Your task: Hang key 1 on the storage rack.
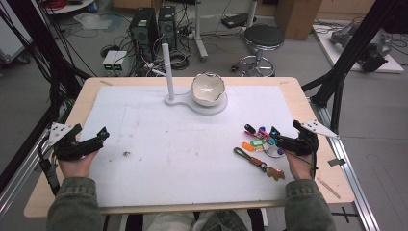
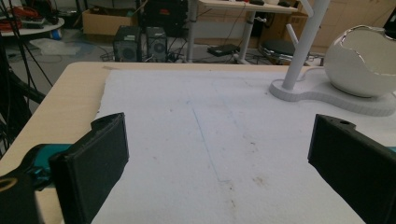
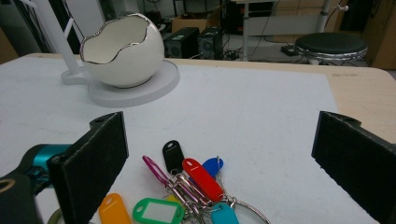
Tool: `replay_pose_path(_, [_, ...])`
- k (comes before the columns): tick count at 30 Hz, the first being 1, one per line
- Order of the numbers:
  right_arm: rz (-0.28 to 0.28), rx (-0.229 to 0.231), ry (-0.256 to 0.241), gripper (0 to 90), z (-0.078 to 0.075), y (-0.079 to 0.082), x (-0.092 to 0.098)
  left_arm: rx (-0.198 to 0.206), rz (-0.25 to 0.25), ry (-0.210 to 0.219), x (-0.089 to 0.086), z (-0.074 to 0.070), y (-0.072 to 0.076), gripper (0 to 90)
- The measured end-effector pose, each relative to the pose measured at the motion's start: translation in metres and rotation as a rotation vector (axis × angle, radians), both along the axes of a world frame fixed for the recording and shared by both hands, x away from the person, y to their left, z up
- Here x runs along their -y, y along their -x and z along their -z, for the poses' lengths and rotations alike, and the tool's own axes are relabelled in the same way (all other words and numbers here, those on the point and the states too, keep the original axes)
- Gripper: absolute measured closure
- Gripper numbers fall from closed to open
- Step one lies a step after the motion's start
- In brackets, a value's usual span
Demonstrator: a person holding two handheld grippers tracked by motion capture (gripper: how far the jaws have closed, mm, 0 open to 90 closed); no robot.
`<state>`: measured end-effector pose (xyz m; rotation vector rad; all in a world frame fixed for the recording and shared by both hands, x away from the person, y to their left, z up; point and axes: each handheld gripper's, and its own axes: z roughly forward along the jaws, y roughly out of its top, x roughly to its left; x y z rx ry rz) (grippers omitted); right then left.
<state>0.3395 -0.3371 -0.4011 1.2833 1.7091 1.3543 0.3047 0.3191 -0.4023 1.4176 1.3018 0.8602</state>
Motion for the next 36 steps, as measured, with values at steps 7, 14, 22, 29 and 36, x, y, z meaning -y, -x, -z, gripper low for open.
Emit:
replay_pose_path(7, [-0.017,-0.02,-0.01,2.7,-0.001,-0.001,-0.001,-0.006,0.01,0.005,0.0,0.001,-0.001,5.6])
replay_pose_path(14, [-0.034,-0.039,-0.001,2.7,-0.001,-0.002,-0.004,0.002,0.015,0.017,0.001,0.0,0.0,5.6])
replay_pose_path(22, [-0.06,-0.061,0.012,2.7,-0.002,-0.001,-0.008,0.0,0.014,0.019,0.001,0.001,0.0,5.6])
replay_pose_path(29, [-0.114,-0.093,0.055,2.7,-0.002,-0.002,-0.016,-0.001,0.022,0.024,0.001,0.001,0.0,5.6])
replay_pose_path(36, [-0.167,-0.13,0.09,2.7,0.0,-0.003,-0.023,-0.004,0.026,0.029,0.001,0.002,-0.001,5.6])
